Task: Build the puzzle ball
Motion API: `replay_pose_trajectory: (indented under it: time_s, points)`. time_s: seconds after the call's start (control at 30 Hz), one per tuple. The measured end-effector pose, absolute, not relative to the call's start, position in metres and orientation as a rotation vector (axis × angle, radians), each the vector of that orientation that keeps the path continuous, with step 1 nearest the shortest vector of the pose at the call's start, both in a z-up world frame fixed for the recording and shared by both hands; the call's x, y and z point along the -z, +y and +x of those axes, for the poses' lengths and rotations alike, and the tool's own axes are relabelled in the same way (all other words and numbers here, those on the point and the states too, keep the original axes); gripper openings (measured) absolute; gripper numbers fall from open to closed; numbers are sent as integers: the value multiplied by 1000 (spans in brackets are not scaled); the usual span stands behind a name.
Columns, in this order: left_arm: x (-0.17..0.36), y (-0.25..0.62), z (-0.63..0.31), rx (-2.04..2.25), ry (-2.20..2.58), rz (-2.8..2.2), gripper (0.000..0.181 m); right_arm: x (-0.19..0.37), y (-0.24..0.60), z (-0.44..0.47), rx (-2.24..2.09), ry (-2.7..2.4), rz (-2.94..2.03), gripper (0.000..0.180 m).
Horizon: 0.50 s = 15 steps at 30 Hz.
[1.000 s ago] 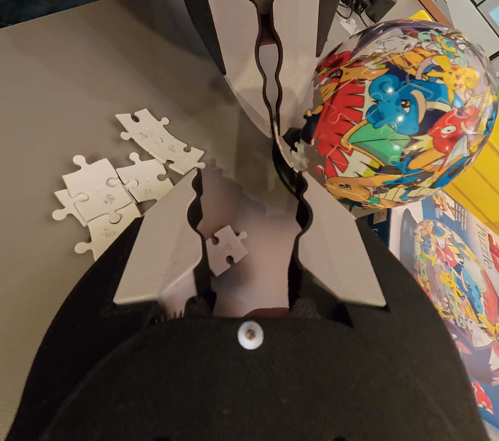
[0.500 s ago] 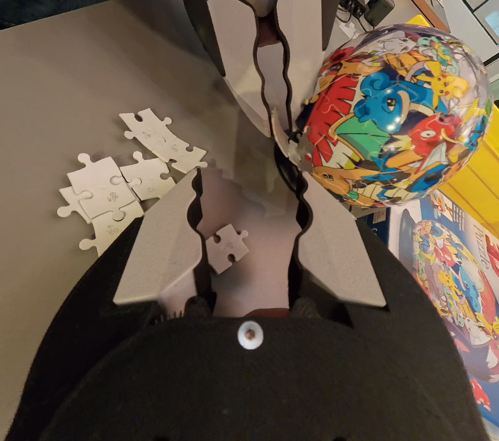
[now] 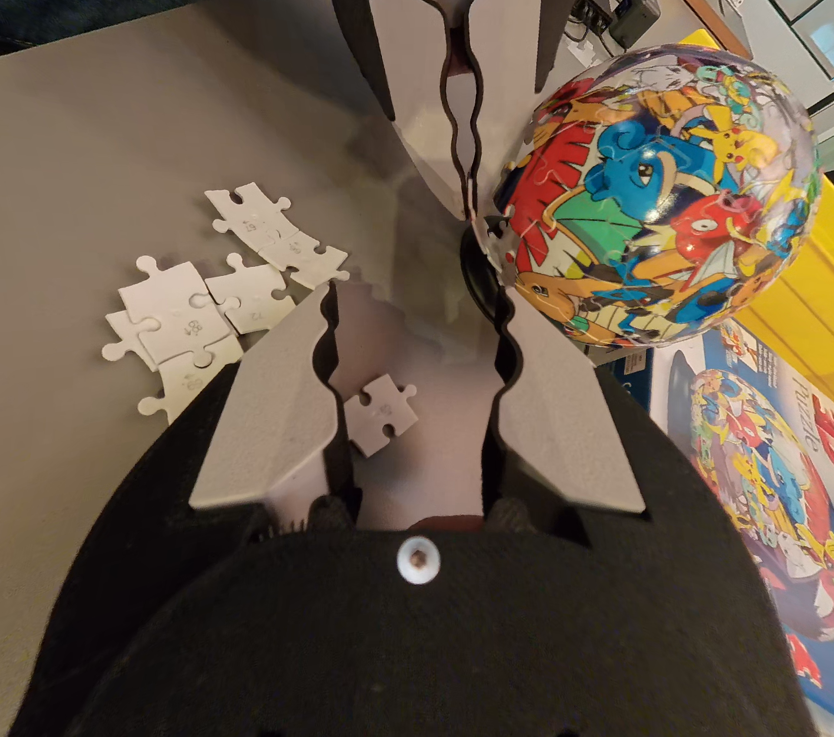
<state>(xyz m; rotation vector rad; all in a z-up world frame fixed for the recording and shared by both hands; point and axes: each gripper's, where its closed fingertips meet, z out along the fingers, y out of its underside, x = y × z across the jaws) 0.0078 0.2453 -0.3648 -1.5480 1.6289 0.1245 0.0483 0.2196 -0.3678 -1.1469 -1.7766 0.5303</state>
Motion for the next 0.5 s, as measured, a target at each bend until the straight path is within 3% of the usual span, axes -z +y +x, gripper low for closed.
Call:
replay_pose_trajectory:
  time_s: [0.5]
  points:
    - [366,243,3,-148,1755,-1513,3,368,219,49,-532,-1780,-1142,69]
